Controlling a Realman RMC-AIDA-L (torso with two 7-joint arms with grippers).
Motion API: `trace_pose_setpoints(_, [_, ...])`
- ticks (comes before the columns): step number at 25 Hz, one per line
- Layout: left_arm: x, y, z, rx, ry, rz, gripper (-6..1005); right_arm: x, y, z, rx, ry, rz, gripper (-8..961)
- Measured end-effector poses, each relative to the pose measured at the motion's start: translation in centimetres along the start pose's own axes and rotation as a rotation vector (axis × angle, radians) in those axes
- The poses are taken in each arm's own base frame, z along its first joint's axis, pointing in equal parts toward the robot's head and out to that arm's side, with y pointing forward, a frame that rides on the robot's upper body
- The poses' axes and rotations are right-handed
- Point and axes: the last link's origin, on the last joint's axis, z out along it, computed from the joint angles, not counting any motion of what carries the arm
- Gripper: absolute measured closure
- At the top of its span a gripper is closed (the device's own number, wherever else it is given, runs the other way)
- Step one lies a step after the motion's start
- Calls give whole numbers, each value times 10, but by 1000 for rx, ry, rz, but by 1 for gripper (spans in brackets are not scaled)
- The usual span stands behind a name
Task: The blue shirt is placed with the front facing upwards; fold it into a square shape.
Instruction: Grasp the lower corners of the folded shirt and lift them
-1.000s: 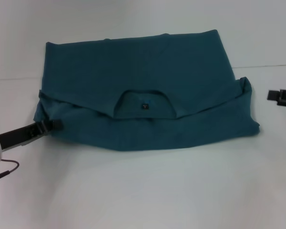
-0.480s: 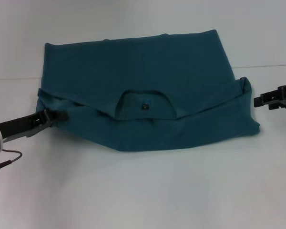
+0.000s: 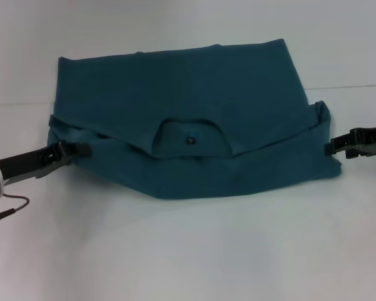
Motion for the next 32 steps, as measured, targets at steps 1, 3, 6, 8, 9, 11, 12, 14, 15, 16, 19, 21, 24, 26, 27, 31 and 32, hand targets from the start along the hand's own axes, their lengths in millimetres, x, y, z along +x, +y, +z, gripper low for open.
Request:
trace_pose_setpoints(1, [0,0,0,0,0,0,957,0,0,1,4,-6,-5,419])
trace_pose_setpoints(3, [0,0,0,-1,0,0,957,2,-2,5,15,-14,-25,420])
trace_pose_setpoints(6, [0,0,0,-1,-1,-2,957,5,-4,10,23,-25,-44,421])
trace_pose_setpoints(8, [-1,0,0,-1,-1,-3,958,7,-4,13,26,-35,-44,422])
trace_pose_setpoints(9, [-1,-1,0,0,0,-5,958,8,-3,16,28,-37,-43,422])
trace_pose_setpoints(11, [-2,-1,-1,0,0,-7,958,9,-3,18,29,-36,-43,423])
trace_pose_setpoints(12, [-2,-1,-1,0,0,-7,958,10,-3,19,29,-36,-41,423])
trace_pose_setpoints(14, [-2,-1,0,0,-1,-8,958,11,-3,20,26,-38,-40,424])
trace_pose_setpoints(15, [-2,-1,0,0,-1,-8,958,12,-2,21,24,-39,-40,425])
trace_pose_setpoints(16, [-3,-1,0,0,-1,-9,958,12,-2,22,23,-39,-40,425])
trace_pose_setpoints(19, [-3,-1,0,-1,1,-11,958,14,-1,25,27,-33,-42,427])
trace_pose_setpoints(21, [-3,-1,0,-2,0,-12,958,14,-1,26,29,-32,-41,427])
trace_pose_setpoints(24, [-3,0,1,-4,0,-10,957,13,-1,26,32,-34,-44,429])
trace_pose_setpoints(26, [-3,1,1,-6,-1,-10,957,12,-1,27,35,-37,-46,430])
trace_pose_setpoints(27, [-3,1,2,-7,-1,-10,957,12,-1,27,36,-39,-46,430])
trace_pose_setpoints(31, [-4,1,2,-8,-2,-11,958,14,3,31,36,-40,-52,432])
trace_pose_setpoints(32, [-3,1,2,-8,-1,-12,958,15,4,33,36,-37,-58,432])
